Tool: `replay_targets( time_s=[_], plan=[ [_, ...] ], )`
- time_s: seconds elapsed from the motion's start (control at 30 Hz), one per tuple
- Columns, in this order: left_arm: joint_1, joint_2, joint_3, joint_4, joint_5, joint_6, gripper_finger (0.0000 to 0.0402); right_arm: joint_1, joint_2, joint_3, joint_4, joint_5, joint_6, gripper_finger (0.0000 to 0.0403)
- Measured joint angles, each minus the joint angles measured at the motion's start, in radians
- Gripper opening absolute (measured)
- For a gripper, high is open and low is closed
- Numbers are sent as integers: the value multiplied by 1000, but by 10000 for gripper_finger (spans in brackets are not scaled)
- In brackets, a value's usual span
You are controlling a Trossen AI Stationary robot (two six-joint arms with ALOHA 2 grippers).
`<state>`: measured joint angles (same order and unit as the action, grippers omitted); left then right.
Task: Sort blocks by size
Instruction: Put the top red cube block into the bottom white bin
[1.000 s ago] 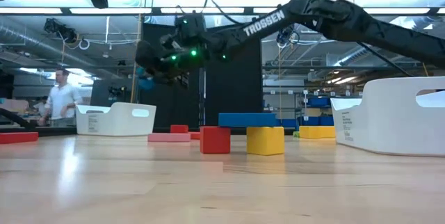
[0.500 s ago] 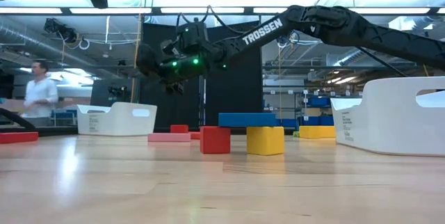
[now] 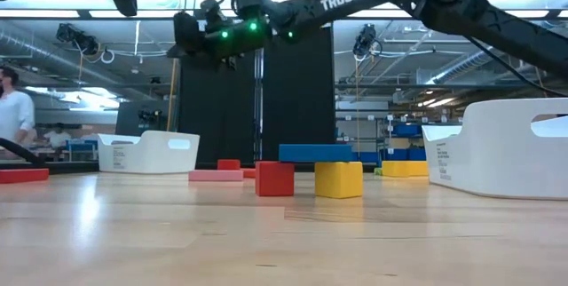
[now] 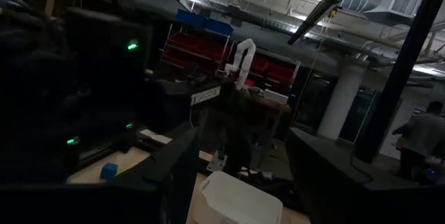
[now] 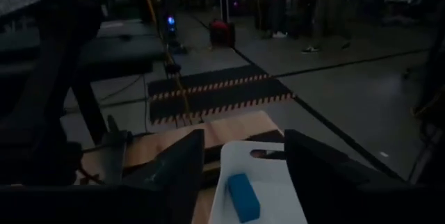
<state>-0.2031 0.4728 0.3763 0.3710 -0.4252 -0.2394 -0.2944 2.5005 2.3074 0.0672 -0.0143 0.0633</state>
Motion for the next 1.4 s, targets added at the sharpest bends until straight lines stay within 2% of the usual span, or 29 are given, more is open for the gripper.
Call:
replay_targets(
  time_s=[0.17,0.33,0.43,0.53,0.73,0.83,0.93,1.17,1.3,1.4],
  plan=[
    [-1,0,0,0,7,0,223,18,-4,0,-59,54,-15,184],
    [-1,0,0,0,29,0,223,35,-4,-4,-121,171,-16,165],
    [-1,-2,0,0,35,0,223,51,-19,-87,-97,206,-14,146],
    [-1,-3,0,-8,37,0,223,70,-78,-265,24,245,-14,119],
    [-1,-3,0,-38,36,-1,223,72,-389,-817,388,267,5,68],
    [0,11,0,-82,-32,-3,223,68,-563,-1081,515,279,7,54],
    [1,55,0,-121,-119,-30,223,76,-746,-1283,547,323,5,51],
    [32,208,0,-132,-140,-165,223,141,-1156,-1634,535,476,-26,53],
    [67,311,16,-160,-135,-254,223,205,-1348,-1769,496,561,-34,53],
    [96,394,69,-216,-133,-291,223,256,-1459,-1834,477,572,-39,53]
  ],
)
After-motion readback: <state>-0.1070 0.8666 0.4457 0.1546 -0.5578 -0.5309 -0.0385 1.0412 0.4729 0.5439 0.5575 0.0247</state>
